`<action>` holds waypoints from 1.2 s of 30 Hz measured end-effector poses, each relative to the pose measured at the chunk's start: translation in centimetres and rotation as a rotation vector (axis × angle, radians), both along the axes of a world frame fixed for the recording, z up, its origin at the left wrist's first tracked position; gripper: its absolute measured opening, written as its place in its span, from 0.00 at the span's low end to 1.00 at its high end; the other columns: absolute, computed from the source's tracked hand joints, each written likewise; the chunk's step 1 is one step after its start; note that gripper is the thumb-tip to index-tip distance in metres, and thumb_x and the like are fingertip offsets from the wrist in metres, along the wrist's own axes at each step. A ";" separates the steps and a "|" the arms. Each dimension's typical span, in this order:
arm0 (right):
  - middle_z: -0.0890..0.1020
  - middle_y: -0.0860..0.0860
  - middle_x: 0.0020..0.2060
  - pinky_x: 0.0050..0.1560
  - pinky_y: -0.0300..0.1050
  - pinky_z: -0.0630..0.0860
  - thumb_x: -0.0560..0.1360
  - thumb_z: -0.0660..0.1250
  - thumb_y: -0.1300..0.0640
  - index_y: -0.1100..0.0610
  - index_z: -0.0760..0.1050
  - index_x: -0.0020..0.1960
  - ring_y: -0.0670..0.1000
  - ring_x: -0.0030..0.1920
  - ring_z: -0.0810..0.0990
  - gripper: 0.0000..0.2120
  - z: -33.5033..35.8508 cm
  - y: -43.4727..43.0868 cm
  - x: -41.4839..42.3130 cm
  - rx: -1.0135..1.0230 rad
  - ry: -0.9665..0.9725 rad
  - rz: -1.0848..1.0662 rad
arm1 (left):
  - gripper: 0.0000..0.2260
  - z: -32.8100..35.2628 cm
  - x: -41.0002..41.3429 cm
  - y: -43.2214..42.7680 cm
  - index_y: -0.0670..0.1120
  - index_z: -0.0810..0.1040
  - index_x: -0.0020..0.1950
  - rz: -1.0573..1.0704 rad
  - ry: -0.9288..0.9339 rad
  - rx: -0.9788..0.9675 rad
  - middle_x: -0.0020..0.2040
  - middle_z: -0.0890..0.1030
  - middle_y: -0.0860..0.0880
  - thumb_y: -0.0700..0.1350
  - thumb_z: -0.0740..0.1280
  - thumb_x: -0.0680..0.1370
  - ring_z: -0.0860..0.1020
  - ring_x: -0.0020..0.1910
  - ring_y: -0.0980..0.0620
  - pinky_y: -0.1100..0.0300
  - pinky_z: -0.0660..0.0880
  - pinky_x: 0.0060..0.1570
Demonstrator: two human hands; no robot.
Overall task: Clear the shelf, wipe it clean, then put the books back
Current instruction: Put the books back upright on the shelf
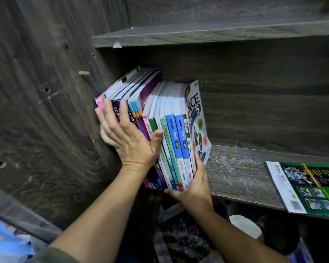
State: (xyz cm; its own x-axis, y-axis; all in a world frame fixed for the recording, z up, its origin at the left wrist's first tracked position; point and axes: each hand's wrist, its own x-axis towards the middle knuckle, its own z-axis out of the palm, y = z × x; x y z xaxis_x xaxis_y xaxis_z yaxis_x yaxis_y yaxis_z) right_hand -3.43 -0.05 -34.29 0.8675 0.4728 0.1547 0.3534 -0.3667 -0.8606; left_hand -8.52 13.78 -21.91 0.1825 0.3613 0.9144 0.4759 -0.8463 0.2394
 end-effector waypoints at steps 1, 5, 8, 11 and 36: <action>0.60 0.50 0.74 0.74 0.51 0.61 0.52 0.84 0.45 0.44 0.45 0.77 0.50 0.75 0.59 0.66 -0.2 0.3 -0.2 0.014 -0.020 -0.036 | 0.41 -0.1 -0.3 0.1 0.40 0.55 0.74 -0.014 -0.002 -0.008 0.75 0.54 0.37 0.70 0.43 0.75 0.53 0.75 0.34 0.44 0.51 0.71; 0.67 0.52 0.72 0.71 0.55 0.67 0.52 0.84 0.45 0.49 0.52 0.77 0.53 0.73 0.65 0.62 -1.2 1.0 -0.7 0.044 -0.080 -0.136 | 0.40 0.1 -1.0 0.7 0.34 0.55 0.73 -0.128 -0.001 0.057 0.73 0.54 0.29 0.67 0.48 0.76 0.52 0.74 0.30 0.44 0.48 0.74; 0.68 0.51 0.72 0.70 0.53 0.68 0.51 0.84 0.44 0.50 0.54 0.77 0.52 0.72 0.66 0.62 -1.2 0.9 -0.6 0.042 -0.111 -0.134 | 0.39 1.1 -1.3 0.5 0.31 0.54 0.72 -0.196 -0.097 0.017 0.72 0.54 0.25 0.63 0.56 0.77 0.55 0.73 0.30 0.40 0.51 0.73; 0.68 0.45 0.71 0.68 0.50 0.69 0.52 0.83 0.40 0.41 0.50 0.75 0.50 0.70 0.68 0.62 -0.2 0.4 0.1 0.032 0.026 -0.090 | 0.47 2.4 -1.3 -0.8 0.30 0.53 0.74 -0.202 -0.186 -0.154 0.74 0.57 0.30 0.63 0.65 0.71 0.59 0.71 0.39 0.49 0.54 0.72; 0.76 0.41 0.65 0.67 0.53 0.71 0.51 0.82 0.35 0.39 0.57 0.75 0.43 0.65 0.75 0.58 0.8 0.4 3.6 0.135 0.289 0.328 | 0.61 -0.6 -0.6 -2.7 0.34 0.43 0.77 -0.212 -0.146 -0.506 0.75 0.55 0.45 0.75 0.65 0.64 0.53 0.74 0.49 0.56 0.42 0.74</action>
